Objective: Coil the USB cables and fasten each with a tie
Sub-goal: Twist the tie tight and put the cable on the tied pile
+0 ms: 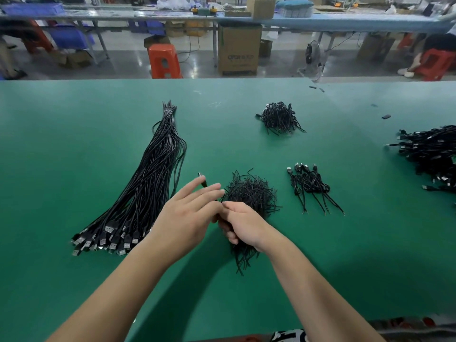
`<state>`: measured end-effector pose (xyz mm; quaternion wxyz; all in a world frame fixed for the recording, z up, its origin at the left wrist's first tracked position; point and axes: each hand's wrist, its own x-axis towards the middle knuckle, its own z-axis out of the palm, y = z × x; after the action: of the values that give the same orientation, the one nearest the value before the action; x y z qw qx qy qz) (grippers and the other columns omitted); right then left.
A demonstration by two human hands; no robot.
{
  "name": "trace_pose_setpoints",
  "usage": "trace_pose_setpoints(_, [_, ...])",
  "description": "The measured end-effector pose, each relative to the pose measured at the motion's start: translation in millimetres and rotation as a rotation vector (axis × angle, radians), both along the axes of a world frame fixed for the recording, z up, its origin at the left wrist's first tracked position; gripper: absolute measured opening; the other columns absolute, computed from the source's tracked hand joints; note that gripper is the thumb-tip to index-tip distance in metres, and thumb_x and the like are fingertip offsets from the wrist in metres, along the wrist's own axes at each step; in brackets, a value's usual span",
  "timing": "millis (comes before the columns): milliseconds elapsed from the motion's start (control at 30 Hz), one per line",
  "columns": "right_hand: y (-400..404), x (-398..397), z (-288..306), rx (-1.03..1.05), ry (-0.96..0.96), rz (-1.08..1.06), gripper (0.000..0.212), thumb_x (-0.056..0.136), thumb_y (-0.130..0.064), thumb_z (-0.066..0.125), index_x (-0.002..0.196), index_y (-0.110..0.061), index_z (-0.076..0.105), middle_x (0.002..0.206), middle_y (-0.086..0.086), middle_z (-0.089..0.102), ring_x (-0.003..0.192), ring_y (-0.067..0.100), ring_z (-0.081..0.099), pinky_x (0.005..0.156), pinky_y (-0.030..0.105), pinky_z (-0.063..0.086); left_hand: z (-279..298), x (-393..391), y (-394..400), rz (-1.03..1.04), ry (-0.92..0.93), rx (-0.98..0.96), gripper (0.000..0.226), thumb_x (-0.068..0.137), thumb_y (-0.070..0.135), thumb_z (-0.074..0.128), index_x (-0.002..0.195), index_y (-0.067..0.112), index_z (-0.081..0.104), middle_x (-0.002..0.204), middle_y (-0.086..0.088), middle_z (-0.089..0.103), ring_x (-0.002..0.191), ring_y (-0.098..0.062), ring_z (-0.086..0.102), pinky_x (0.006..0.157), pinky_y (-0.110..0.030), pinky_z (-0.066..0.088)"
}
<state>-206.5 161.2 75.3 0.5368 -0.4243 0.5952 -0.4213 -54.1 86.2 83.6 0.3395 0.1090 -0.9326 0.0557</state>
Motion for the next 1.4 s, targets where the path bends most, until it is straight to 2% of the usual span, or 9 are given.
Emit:
trace_pose_setpoints(167, [-0.7,4.1,-3.7,-0.032,-0.065,0.001,0.035,0.109,-0.021,0.035,0.077,-0.015,0.047,0.062,-0.003,0.027,0.044,0.006,0.025,0.041,0.018,0.020,0.6,0.0,4.2,0.139,0.111,0.340,0.012,0.094,0.016,0.056,0.088,0.017,0.065,0.085,0.013,0.068,0.081,-0.011,0.064,0.085,-0.038,0.043])
trace_pose_setpoints(300, [2.5,5.2,-10.3,-0.131,-0.008,-0.041,0.037,0.108,-0.027,0.037,0.074,-0.019,0.050,0.062,-0.008,0.031,0.050,0.007,0.027,0.046,0.020,0.025,2.5,-5.8,9.7,0.231,0.206,0.638,0.010,0.093,0.020,0.060,0.085,0.022,0.065,0.078,0.020,0.064,0.080,0.002,0.057,0.078,-0.016,0.039])
trace_pose_setpoints(500, [4.4,2.3,-5.6,-0.295,0.878,0.177,0.032,0.107,-0.037,0.034,0.079,-0.023,0.035,0.069,-0.007,0.044,0.065,0.021,0.043,0.064,0.039,0.032,3.6,-7.0,9.5,0.351,0.215,1.018,0.019,0.092,0.014,0.067,0.077,0.026,0.069,0.071,0.023,0.065,0.067,0.002,0.056,0.062,-0.008,0.039])
trace_pose_setpoints(700, [4.4,2.3,-2.6,-0.331,1.044,0.206,0.025,0.108,-0.033,0.033,0.086,-0.021,0.036,0.080,-0.004,0.045,0.071,0.021,0.041,0.068,0.036,0.030,7.3,-7.9,6.3,0.388,0.210,1.300,0.014,0.090,0.015,0.070,0.077,0.020,0.074,0.058,0.013,0.064,0.043,0.004,0.047,0.044,-0.009,0.035])
trace_pose_setpoints(933, [2.7,3.3,-2.3,-0.307,1.036,0.184,0.029,0.107,-0.032,0.035,0.081,-0.020,0.036,0.075,-0.005,0.042,0.070,0.023,0.043,0.067,0.037,0.030,10.0,-6.4,3.5,0.501,0.106,1.002,0.020,0.091,0.029,0.070,0.072,0.023,0.071,0.076,0.011,0.065,0.067,-0.002,0.057,0.061,-0.011,0.037])
trace_pose_setpoints(1033, [-0.5,3.2,-1.2,-0.304,1.066,0.179,0.030,0.107,-0.032,0.034,0.085,-0.016,0.047,0.078,0.000,0.051,0.071,0.029,0.049,0.067,0.036,0.031,14.9,-4.9,6.3,0.478,0.054,0.998,0.026,0.096,0.039,0.060,0.077,0.029,0.075,0.064,0.020,0.065,0.055,0.004,0.055,0.053,-0.011,0.037])
trace_pose_setpoints(1100, [-1.9,2.5,-1.3,-0.309,1.102,0.168,0.031,0.107,-0.031,0.033,0.097,-0.012,0.055,0.088,0.007,0.061,0.079,0.032,0.058,0.068,0.037,0.035,18.8,-2.6,6.0,0.455,-0.015,0.930,0.017,0.093,0.037,0.065,0.083,0.031,0.078,0.079,0.022,0.070,0.072,0.006,0.061,0.066,-0.010,0.042])
trace_pose_setpoints(1200, [-2.1,6.8,-3.9,-0.344,1.202,0.166,0.027,0.106,-0.029,0.033,0.098,-0.013,0.054,0.095,0.008,0.063,0.084,0.032,0.061,0.071,0.038,0.039,21.8,-2.4,6.5,0.479,-0.106,0.724,0.010,0.089,0.027,0.070,0.090,0.027,0.080,0.097,0.013,0.072,0.094,-0.011,0.065,0.089,-0.034,0.049])
trace_pose_setpoints(1400, [-6.8,10.3,-6.0,-0.322,1.243,0.167,0.022,0.105,-0.026,0.037,0.102,-0.013,0.054,0.099,0.008,0.064,0.087,0.031,0.063,0.067,0.035,0.034,14.7,-8.6,14.2,0.558,-0.184,0.394,0.014,0.093,0.029,0.064,0.092,0.020,0.075,0.094,0.002,0.068,0.093,-0.024,0.062,0.078,-0.038,0.049])
